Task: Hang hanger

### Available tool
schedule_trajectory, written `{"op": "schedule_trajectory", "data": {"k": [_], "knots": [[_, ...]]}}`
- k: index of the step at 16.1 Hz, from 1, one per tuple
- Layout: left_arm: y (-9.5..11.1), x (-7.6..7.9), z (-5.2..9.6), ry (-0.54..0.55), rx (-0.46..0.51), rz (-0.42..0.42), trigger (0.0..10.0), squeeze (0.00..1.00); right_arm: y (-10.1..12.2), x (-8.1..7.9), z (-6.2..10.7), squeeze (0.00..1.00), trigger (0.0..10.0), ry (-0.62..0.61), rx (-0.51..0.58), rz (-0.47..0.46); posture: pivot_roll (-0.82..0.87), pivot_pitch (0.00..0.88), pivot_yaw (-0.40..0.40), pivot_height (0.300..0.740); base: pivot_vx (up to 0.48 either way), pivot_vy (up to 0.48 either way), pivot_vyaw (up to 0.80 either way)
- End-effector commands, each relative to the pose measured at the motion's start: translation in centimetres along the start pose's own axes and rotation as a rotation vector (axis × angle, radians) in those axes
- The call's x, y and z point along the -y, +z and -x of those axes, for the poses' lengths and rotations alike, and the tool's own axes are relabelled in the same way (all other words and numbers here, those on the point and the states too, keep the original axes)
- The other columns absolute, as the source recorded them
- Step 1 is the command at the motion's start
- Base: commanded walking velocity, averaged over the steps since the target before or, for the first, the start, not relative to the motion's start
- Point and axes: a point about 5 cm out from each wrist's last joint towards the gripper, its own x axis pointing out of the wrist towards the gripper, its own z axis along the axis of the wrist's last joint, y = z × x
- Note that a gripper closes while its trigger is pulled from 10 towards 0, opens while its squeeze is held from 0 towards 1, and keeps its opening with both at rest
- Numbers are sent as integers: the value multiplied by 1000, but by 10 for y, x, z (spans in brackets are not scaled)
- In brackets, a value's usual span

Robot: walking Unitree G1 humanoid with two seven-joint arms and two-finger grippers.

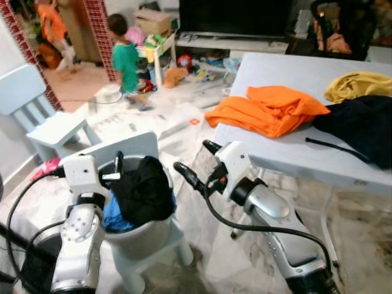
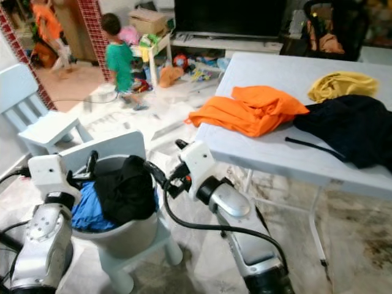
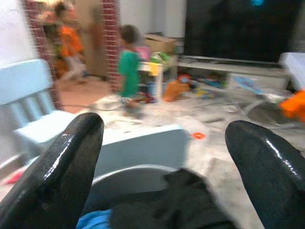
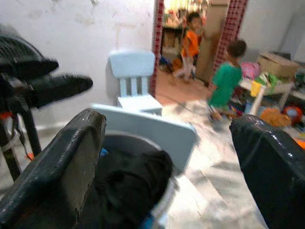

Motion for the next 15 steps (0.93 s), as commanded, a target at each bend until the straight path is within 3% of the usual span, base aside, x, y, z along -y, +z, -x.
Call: {"op": "schedule_trajectory", "data": {"k": [1, 11, 14, 15], "knots": [[2, -3, -1, -2, 2, -3, 10000, 0, 6, -1, -3, 0, 10000, 6, 25, 3, -40, 0, 28, 740, 285, 386, 0], [2, 1, -6, 9, -14, 0, 10000, 0, 8, 1, -1, 0, 10000, 0, 28, 9, -47, 0, 28, 740, 30, 37, 0], [-9, 6, -9, -35, -119, 40, 10000, 0, 8, 2, 1, 0, 10000, -4, 25, 16, -58, 0, 20, 740, 0, 0, 0], [-19, 13, -10, -83, -209, 54, 10000, 0, 9, 4, 3, 0, 10000, -8, 16, 22, -65, 0, 13, 740, 0, 0, 0]]}}
